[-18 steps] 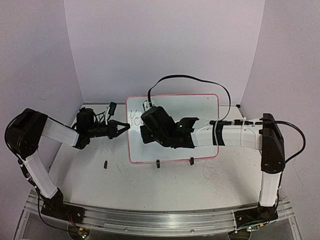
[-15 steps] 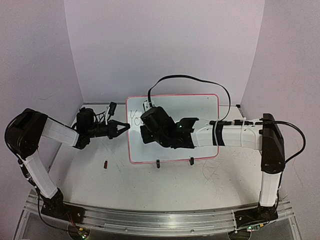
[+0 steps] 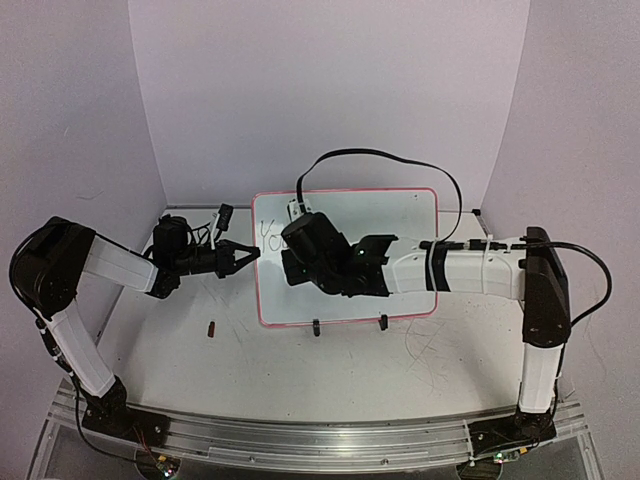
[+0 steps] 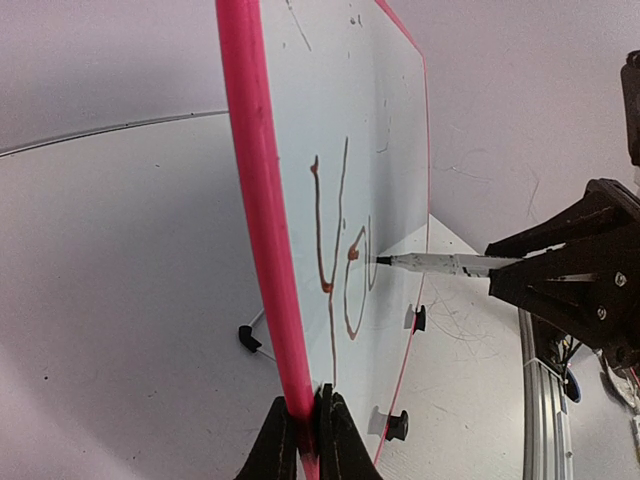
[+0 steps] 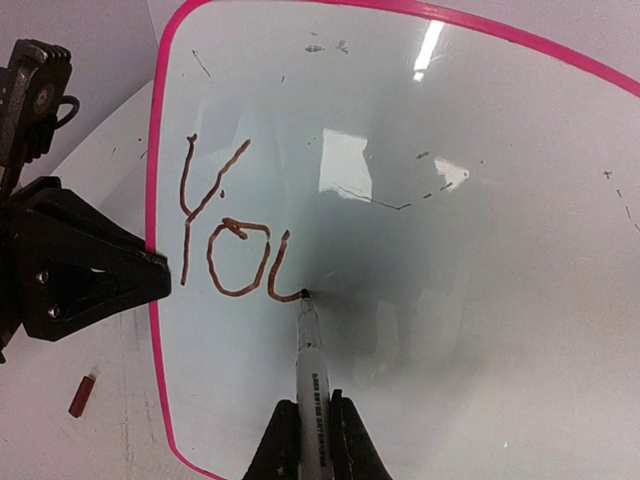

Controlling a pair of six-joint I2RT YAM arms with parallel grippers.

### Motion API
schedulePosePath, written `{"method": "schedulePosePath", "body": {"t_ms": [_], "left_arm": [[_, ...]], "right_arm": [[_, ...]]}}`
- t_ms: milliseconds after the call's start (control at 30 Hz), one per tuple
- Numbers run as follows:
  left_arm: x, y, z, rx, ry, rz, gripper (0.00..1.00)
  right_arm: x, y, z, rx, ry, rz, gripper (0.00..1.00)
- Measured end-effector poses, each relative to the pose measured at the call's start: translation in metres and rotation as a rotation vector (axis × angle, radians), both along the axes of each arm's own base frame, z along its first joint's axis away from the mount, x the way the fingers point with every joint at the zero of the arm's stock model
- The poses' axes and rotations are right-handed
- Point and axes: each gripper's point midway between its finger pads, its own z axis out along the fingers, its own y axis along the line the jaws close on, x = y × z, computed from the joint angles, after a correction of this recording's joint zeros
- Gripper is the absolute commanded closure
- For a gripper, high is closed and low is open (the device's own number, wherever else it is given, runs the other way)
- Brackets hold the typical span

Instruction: Write a sentence on the whiteboard

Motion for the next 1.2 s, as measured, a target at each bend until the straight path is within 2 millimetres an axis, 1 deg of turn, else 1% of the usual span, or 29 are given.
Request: {"method": "schedulePosePath", "body": {"t_ms": [667, 1200], "left_arm": [[0.000, 0.000, 0.000, 0.000, -0.001, -0.001, 1.00], [0.000, 0.000, 0.000, 0.000, 0.000, 0.000, 1.00]], "right_arm": [[0.011, -0.004, 0.017, 0.003, -0.036, -0.023, 1.00], [0.012, -0.003, 0.017, 0.010, -0.031, -0.020, 1.00]]}}
